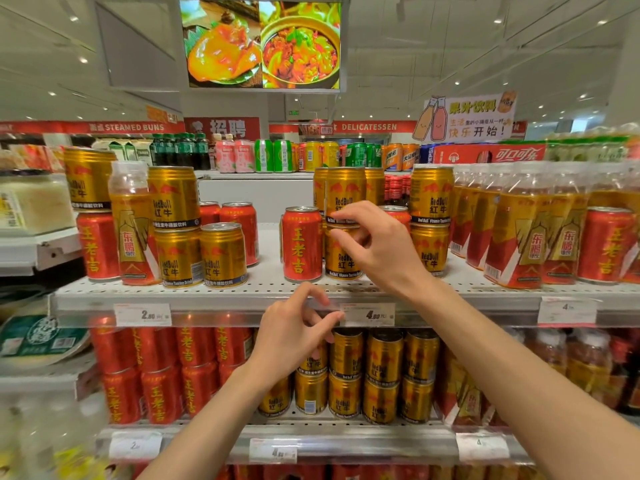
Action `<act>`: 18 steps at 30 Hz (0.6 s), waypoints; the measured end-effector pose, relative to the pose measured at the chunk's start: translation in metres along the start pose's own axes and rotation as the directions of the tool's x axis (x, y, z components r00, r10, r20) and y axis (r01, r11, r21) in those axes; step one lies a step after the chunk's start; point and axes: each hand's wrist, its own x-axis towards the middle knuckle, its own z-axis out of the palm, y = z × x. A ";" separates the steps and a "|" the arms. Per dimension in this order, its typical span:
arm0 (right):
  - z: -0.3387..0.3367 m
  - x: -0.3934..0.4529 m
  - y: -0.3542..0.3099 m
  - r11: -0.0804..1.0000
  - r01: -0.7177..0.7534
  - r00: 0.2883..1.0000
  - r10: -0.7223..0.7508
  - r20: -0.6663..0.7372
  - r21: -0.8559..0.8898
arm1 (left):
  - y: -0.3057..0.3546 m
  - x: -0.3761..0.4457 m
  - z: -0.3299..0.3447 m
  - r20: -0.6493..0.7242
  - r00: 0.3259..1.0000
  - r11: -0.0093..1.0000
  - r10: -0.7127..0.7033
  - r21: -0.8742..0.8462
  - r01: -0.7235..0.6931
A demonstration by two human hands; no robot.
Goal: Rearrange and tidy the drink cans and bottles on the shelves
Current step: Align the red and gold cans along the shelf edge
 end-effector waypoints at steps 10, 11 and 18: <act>0.027 0.033 -0.016 0.997 -0.053 0.985 0.061 0.162 -0.052 | -0.005 0.001 0.001 0.006 1.000 1.000 0.026 0.010 -0.026; 0.028 0.033 -0.017 0.997 -0.061 0.984 0.068 0.162 -0.044 | -0.005 0.001 0.001 0.007 1.000 1.000 0.028 0.013 -0.028; 0.022 0.035 -0.017 0.984 -0.161 0.959 0.136 0.250 0.080 | -0.005 0.001 0.000 0.017 1.000 1.000 0.014 0.008 -0.014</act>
